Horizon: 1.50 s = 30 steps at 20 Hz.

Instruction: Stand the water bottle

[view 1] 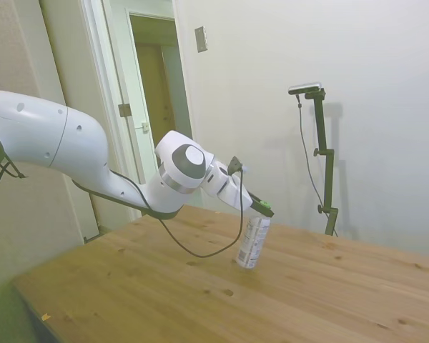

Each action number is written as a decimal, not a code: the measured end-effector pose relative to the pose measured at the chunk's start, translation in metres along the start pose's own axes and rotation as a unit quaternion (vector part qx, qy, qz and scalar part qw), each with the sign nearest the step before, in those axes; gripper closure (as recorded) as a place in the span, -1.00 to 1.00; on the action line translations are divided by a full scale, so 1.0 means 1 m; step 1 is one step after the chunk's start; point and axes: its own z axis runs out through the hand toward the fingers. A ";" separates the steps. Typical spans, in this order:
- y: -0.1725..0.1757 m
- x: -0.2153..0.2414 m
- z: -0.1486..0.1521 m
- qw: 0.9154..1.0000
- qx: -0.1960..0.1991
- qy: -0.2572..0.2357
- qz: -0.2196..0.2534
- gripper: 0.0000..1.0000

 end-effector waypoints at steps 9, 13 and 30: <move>0.004 -0.026 0.009 0.994 0.042 0.097 0.011 1.00; 0.007 -0.032 0.012 0.994 0.038 0.102 0.009 1.00; 0.014 -0.038 0.019 0.994 0.023 0.104 0.008 -1.00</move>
